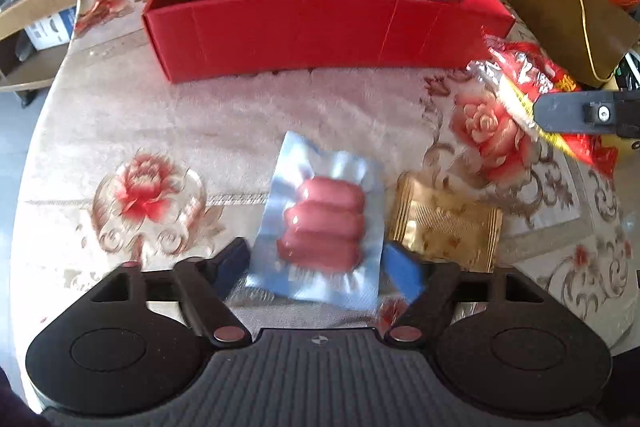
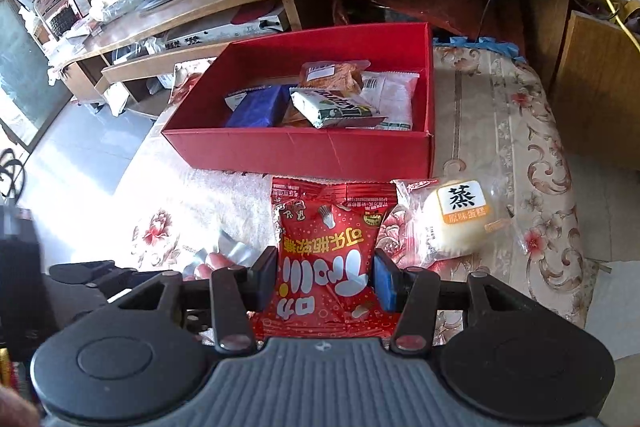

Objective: Organize snacks
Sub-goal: 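Move the sausage pack and red bag over the red box with both grippers, then lower the sausage pack and red bag into the red box with both grippers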

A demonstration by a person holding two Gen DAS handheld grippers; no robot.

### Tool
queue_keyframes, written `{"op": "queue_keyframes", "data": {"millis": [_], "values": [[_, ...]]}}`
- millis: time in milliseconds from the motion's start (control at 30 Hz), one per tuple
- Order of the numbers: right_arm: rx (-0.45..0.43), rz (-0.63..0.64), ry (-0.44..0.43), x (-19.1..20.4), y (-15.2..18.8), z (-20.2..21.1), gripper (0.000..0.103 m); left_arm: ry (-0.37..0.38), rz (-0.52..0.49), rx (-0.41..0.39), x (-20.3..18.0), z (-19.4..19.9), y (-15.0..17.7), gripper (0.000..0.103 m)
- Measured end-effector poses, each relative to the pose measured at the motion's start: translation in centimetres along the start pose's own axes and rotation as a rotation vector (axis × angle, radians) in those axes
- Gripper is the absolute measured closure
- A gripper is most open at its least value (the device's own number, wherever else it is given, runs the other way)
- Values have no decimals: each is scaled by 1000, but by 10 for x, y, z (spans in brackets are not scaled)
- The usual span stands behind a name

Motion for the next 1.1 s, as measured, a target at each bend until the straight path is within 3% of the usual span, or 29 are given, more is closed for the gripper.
{"op": "queue_keyframes", "data": {"millis": [133, 233, 267, 300, 467, 733, 1100], "values": [[10, 4, -10, 2, 1, -3, 54, -25, -20, 7, -3, -10, -6, 9], [18, 3, -6, -1, 2, -4, 54, -53, -72, -10, -7, -7, -2, 17], [17, 2, -5, -1, 1, -4, 54, -46, -69, -13, -7, -4, -2, 26], [15, -1, -4, -2, 1, -4, 54, -36, -64, -17, -6, -2, -2, 27], [-4, 6, -13, 3, -1, 0, 54, 22, -12, -10, -1, 7, 3, 28], [-41, -9, -21, 4, -3, 9, 54, 143, 117, -82, 10, 38, -5, 28], [-90, -37, -13, 2, -32, 9, 54, 201, 182, -201, 14, 52, -58, 28]]}}
Point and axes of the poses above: each gripper's, at about its wrist camera, not at the fingertips, and z roughly against the way its jaws point, x to its left, y to its underside, the point moved 5 cm from there along -z, roughly the way its jaws point, and after that the axes turned 8 degrees about -y, right-handed, at the moved point
